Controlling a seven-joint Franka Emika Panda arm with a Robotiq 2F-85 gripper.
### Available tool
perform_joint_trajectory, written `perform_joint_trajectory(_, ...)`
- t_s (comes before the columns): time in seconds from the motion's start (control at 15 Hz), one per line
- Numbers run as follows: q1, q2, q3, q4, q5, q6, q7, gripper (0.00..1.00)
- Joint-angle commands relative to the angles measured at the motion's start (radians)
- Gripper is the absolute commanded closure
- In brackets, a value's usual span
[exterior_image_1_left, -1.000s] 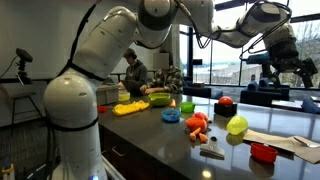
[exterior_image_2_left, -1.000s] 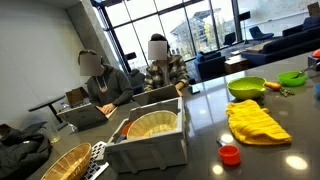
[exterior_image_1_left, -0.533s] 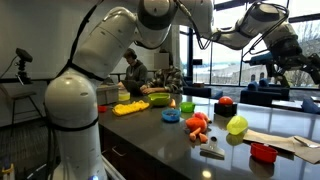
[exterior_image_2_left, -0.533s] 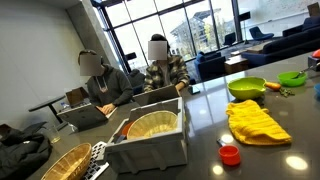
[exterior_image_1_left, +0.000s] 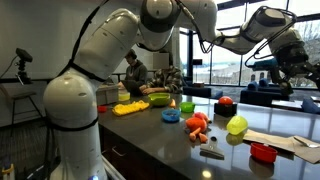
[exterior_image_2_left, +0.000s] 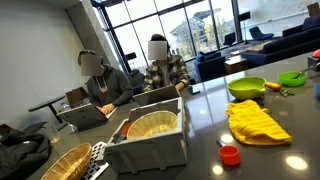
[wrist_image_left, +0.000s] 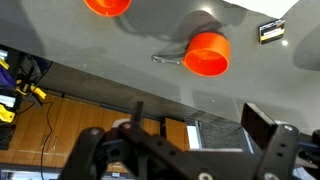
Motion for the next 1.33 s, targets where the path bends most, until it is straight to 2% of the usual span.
perform_joint_trajectory(0.0, -0.006, 0.005, 0.018, 0.013, 0.012, -0.059, -0.080, 0.00)
perform_joint_trajectory(0.33, 0.042, 0.011, 0.029, -0.031, -0.062, -0.140, -0.237, 0.00)
perform_joint_trajectory(0.6, 0.061, 0.024, 0.027, -0.026, -0.090, -0.169, -0.281, 0.00)
perform_joint_trajectory(0.87, 0.043, 0.045, 0.022, 0.007, -0.077, -0.205, -0.297, 0.00)
perform_joint_trajectory(1.27, 0.011, -0.030, 0.025, -0.009, -0.003, -0.019, -0.147, 0.00)
